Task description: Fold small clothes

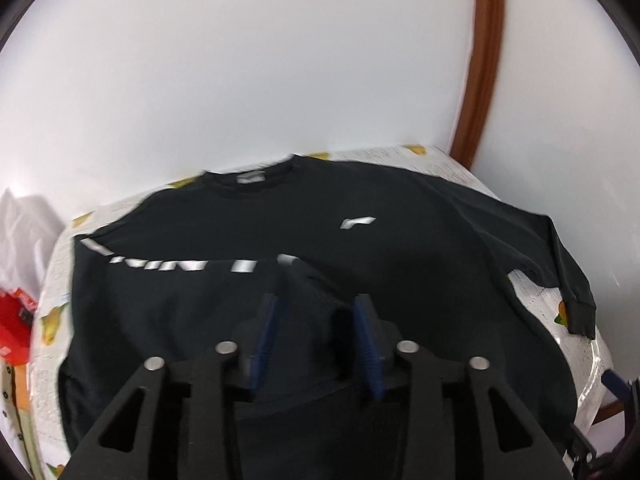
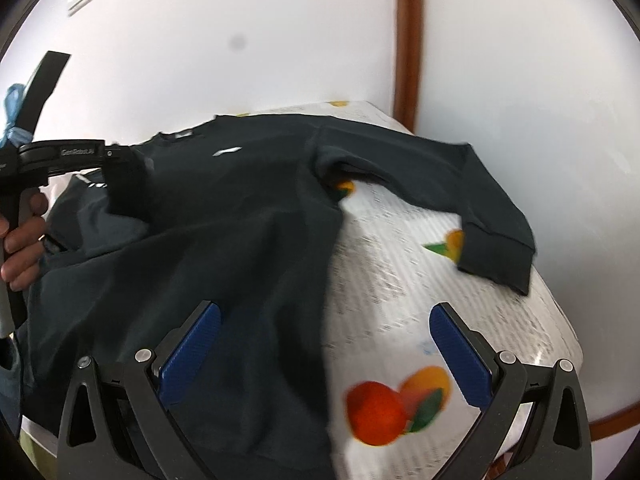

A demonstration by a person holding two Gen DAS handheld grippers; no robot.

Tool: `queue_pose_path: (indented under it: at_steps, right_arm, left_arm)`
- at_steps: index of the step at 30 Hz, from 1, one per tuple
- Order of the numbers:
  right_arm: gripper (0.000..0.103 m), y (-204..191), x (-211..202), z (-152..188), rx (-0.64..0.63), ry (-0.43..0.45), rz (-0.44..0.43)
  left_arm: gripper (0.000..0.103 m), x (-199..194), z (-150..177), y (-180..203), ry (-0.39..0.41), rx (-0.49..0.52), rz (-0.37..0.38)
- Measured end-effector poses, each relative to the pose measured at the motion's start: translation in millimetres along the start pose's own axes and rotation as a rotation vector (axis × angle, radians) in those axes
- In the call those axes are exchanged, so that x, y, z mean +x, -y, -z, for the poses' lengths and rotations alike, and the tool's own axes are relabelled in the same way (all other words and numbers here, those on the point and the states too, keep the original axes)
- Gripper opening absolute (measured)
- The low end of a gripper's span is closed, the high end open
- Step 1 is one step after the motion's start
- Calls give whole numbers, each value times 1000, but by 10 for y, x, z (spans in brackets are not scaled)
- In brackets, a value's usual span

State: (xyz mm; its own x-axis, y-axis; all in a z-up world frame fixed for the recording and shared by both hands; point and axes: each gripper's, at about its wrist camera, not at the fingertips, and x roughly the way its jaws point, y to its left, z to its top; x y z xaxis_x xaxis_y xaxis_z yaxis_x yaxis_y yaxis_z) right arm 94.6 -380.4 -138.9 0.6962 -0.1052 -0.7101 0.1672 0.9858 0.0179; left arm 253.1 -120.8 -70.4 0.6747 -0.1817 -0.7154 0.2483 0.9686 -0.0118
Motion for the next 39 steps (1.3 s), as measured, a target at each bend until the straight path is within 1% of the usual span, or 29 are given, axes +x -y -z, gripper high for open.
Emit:
queue_pose_path:
  at_steps: [1,3,6,9,13,15,17,20,22,25,28,30,32,33,34,35,36,37,38,39]
  right_arm:
    - [103,-62,3,-21,-8,3,-10]
    - [103,-238,32,-102,-32,6,-43]
    - [103,-489,104,-220,-56,5,-74]
    - [102,-747,235,-350,-88,3,-105]
    - [101,-1013,469,-500,-145,-15,-80]
    - [100,-1073,589,-575,-161,-25,-65]
    - [100,-1085,735,-675,-162,-42,-49]
    - [100,-1079,954,-823,-159,-65,-31]
    - [100,-1071,1130,-918,-152,-83,-11]
    - [100,-1066,1360,-1024,-144,-108,3]
    - [100,-1066,1581,-1088,-124,-138,-15]
    - [96,-1075,1676,-1100,-120,-149,-17]
    - [87,-1085,1789,-1114,-111,-169,-27]
    - [84,-1089,1840,-1118,-103,-182,-38]
    - [76,-1093,1893,-1122,-94,-197,-56]
    - [71,-1100,1940,-1132,-84,-209,-77]
    - [69,-1107,1965,-1146,-75,-210,-97]
    - [59,-1122,1984,-1169,-70,-208,-116]
    - [47,-1151,1999,-1195,-76,-211,-132]
    - [40,-1189,2009,-1225,-85,-210,-146]
  left_arm:
    - [51,-77,43,-139,11,-16,-8]
    - [58,-195,126,-388,31,-41,-30]
    - [58,-311,291,-785,42,-67,-88]
    - [59,-371,535,-1268,27,-116,-153]
    - [60,-333,845,-1806,-28,-192,-216]
    - [60,-288,1015,-2048,-64,-224,-237]
    - [60,-234,1154,-2228,-93,-248,-243]
    - [60,-138,1286,-2377,-124,-253,-243]
    - [60,-101,1325,-2420,-130,-242,-238]
    - [60,4,1285,-2446,-127,-204,-264]
    - [60,112,1203,-2495,-122,-183,-304]
    - [60,188,1150,-2530,-119,-177,-305]
    - [60,265,1100,-2548,-119,-165,-319]
    - [57,283,1088,-2553,-116,-163,-321]
    - [49,306,1075,-2563,-113,-161,-314]
    - [44,325,1067,-2568,-111,-160,-295]
    - [33,341,1063,-2567,-111,-161,-273]
    - [20,350,1063,-2550,-110,-161,-250]
    - [15,357,1059,-2529,-109,-159,-239]
    - [13,353,1061,-2498,-103,-152,-254]
